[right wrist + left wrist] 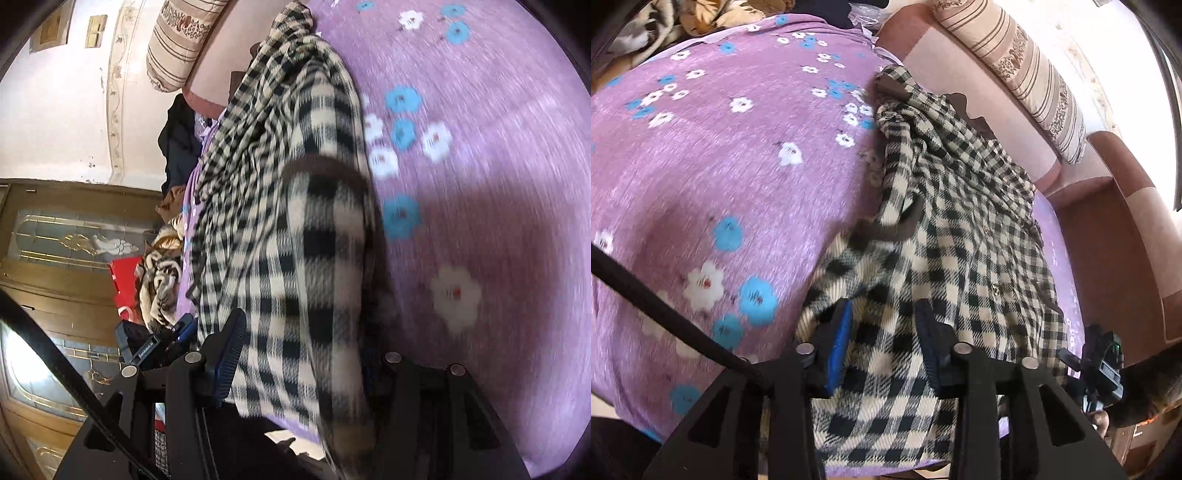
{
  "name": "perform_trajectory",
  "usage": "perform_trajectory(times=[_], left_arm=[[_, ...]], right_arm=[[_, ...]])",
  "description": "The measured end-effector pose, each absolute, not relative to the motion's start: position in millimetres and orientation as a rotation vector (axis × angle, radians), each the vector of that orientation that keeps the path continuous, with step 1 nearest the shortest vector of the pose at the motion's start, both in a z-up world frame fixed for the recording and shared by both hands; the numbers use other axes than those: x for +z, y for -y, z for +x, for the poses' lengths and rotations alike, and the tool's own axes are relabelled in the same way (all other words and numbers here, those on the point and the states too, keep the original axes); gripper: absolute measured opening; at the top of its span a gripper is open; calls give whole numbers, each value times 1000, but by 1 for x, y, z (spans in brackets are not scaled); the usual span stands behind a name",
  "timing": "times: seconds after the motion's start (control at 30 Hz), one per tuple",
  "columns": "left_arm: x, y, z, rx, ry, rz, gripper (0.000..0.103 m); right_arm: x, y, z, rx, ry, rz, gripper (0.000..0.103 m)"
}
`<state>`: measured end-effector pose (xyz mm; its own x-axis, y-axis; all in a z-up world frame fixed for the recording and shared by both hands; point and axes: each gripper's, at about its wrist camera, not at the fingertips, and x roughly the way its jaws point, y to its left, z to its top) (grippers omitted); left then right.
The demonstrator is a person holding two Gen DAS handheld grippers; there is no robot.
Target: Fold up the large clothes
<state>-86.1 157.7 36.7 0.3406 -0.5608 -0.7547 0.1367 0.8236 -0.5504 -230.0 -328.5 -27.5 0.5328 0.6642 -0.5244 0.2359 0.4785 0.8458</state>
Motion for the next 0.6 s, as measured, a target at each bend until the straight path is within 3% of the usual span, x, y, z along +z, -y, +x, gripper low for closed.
perform_trajectory(times=[0.17, 0.23, 0.27, 0.3, 0.33, 0.6], left_arm=[[37, -145, -100, -481, -1125, -356, 52], [35, -134, -106, -479, -1129, -306, 52], [35, -130, -110, -462, -1125, -269, 38], [36, -127, -112, -427, -1125, -222, 5], [36, -127, -112, -432, -1152, -222, 3], [70, -153, -146, -466, -1115, -340, 0]], right_arm=[[-25, 311, -248, 333, -1021, 1042, 56], [-24, 302, -253, 337, -1022, 1001, 52], [-23, 298, -254, 323, -1026, 971, 45], [-22, 296, -254, 305, -1037, 947, 26], [-22, 296, -255, 285, -1053, 925, 12], [2, 337, -294, 235, -948, 1014, 9]])
